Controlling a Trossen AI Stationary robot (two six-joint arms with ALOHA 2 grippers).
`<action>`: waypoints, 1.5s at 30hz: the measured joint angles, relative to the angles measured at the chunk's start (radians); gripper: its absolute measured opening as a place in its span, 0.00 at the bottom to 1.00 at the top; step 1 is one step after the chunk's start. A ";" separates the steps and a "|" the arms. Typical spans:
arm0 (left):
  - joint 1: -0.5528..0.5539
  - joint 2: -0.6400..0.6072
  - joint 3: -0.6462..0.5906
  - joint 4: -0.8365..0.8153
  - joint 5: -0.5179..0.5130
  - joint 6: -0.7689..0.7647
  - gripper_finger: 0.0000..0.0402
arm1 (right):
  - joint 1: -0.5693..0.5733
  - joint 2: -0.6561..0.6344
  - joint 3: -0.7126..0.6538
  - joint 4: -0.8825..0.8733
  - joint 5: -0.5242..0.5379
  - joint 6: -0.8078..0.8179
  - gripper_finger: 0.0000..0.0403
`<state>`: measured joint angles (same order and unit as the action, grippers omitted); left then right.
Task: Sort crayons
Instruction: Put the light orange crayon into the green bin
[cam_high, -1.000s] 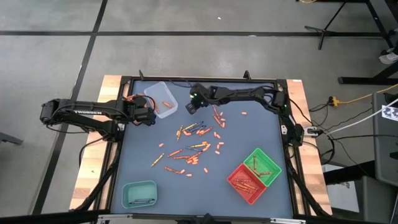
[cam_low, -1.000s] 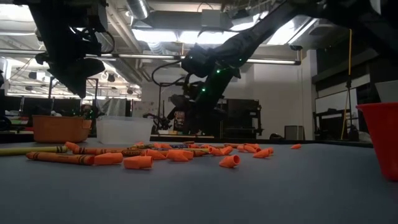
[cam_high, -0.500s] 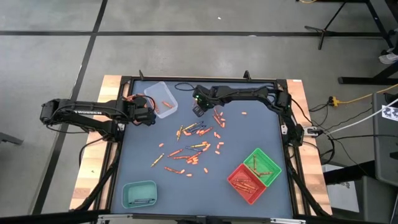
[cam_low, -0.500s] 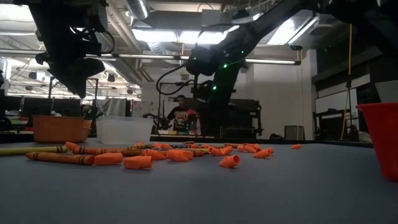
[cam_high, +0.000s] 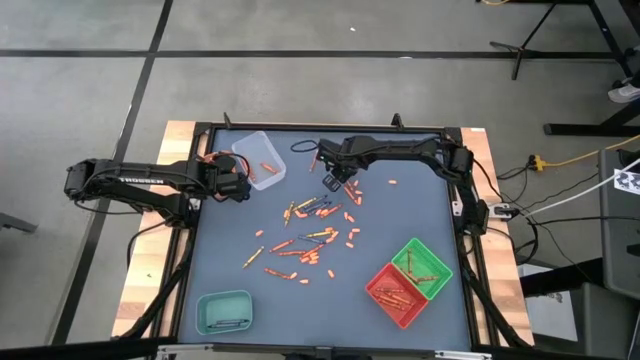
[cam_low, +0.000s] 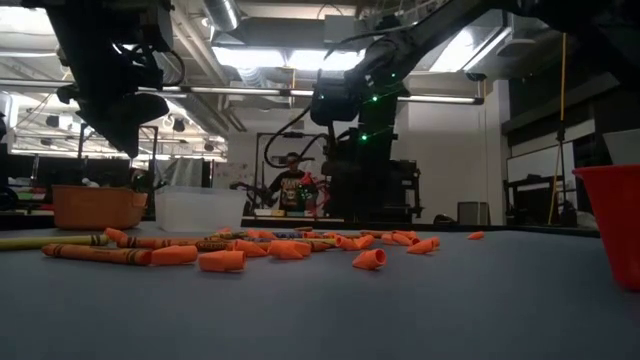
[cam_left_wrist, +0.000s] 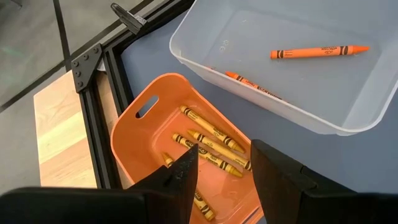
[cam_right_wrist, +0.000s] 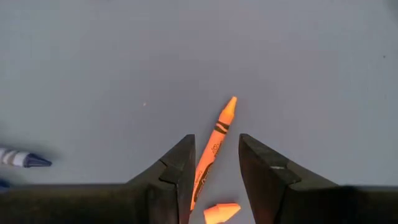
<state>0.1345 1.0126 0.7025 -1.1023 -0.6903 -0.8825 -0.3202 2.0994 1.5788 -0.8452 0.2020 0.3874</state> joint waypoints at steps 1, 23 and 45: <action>0.000 0.000 0.000 0.000 0.000 0.000 0.32 | 0.000 0.000 0.000 0.002 0.000 0.000 0.30; 0.000 0.000 0.000 0.001 0.000 0.000 0.32 | -0.001 0.033 -0.004 -0.051 -0.038 0.000 0.30; 0.000 0.000 0.000 0.005 0.000 0.001 0.32 | 0.000 0.063 0.000 -0.039 -0.062 -0.027 0.16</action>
<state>0.1341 1.0125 0.7024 -1.0977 -0.6903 -0.8818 -0.3199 2.1624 1.5784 -0.8845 0.1402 0.3607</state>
